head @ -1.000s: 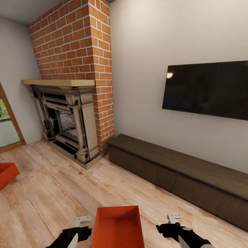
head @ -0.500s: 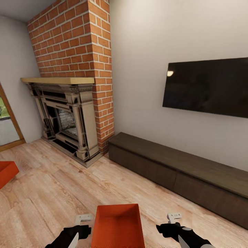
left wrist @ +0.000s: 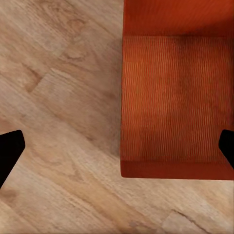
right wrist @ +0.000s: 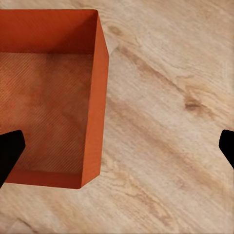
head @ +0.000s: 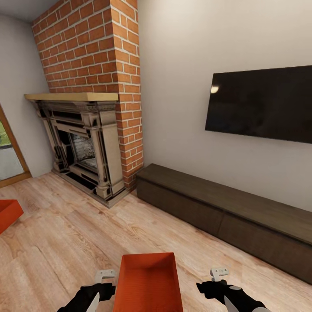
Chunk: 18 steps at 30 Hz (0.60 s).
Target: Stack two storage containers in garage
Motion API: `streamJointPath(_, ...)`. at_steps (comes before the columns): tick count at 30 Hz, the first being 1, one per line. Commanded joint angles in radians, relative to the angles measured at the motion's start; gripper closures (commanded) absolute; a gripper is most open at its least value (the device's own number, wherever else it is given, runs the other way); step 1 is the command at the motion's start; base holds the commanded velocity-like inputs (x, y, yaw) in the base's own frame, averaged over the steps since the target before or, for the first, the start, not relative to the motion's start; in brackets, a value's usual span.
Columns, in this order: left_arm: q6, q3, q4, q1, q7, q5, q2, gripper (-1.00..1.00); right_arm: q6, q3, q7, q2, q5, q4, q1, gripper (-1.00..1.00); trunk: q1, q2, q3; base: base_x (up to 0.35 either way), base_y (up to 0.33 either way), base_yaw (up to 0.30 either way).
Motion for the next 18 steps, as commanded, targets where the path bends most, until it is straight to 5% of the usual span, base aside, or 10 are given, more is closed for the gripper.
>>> streamJointPath(1, 0.006, 0.006, -0.002, 0.0, 0.0, -0.001, -0.001, -1.0, 0.001, 0.001, 0.003, 0.0, 0.003, -0.001, 0.0, -1.0, 0.0, -0.001, -0.001, 0.0, 0.119, 0.0)
streamJointPath(18, 0.007, 0.006, -0.002, 0.0, 0.0, -0.001, -0.005, -1.0, 0.001, 0.002, 0.003, 0.0, 0.003, -0.001, 0.0, -1.0, 0.0, -0.001, -0.002, 0.0, 0.034, 0.0)
